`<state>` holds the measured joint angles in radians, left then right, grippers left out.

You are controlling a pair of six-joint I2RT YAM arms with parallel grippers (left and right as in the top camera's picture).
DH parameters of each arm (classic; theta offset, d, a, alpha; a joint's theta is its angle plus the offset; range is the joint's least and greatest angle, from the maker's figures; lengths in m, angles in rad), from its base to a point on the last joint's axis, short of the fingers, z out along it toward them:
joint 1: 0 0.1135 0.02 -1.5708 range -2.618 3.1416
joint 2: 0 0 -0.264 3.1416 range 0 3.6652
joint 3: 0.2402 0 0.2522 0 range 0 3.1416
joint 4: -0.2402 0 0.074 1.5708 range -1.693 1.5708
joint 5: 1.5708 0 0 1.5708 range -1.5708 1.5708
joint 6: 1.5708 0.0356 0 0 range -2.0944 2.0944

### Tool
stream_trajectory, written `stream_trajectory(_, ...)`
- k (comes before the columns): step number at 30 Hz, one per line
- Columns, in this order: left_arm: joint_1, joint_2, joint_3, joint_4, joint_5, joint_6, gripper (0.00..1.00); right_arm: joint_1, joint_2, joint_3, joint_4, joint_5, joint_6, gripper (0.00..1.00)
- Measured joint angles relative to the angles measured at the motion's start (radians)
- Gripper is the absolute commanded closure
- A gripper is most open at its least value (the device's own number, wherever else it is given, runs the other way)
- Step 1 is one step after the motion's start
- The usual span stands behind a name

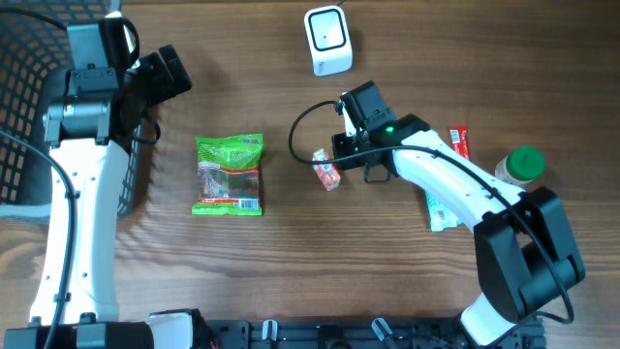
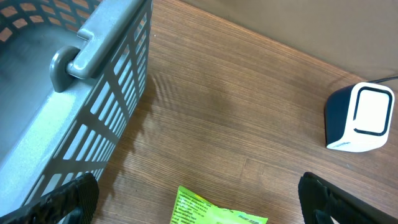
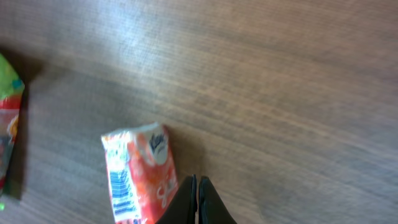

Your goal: Scan the item barcode

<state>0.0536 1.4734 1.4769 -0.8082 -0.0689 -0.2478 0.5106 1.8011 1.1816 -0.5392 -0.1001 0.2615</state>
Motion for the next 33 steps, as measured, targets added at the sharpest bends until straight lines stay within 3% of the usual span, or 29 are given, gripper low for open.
stream_trajectory(11,0.000,0.000,0.000,0.000,0.000,0.000,0.00,0.041,0.000,-0.021,-0.003,-0.219,0.027,0.95)
stream_trajectory(19,0.000,0.000,0.000,0.000,0.000,0.000,0.00,0.044,-0.001,-0.023,0.066,-0.179,0.029,0.96)
stream_trajectory(22,0.000,0.000,0.000,0.000,0.000,0.000,0.00,0.003,-0.001,-0.024,0.081,-0.144,0.027,0.85)
stream_trajectory(24,0.000,0.000,0.000,0.000,0.000,0.000,0.00,-0.010,-0.001,-0.024,0.080,-0.127,0.029,0.85)
stream_trajectory(25,0.000,0.000,0.000,0.000,0.000,0.000,0.00,-0.013,-0.001,-0.024,0.078,-0.122,0.029,0.94)
stream_trajectory(26,0.000,0.000,0.000,0.000,0.000,0.000,0.00,-0.012,-0.001,-0.024,0.074,-0.119,0.029,0.96)
stream_trajectory(33,0.000,0.000,0.000,0.000,0.000,0.000,0.00,-0.012,-0.001,-0.028,0.004,-0.076,0.053,0.96)
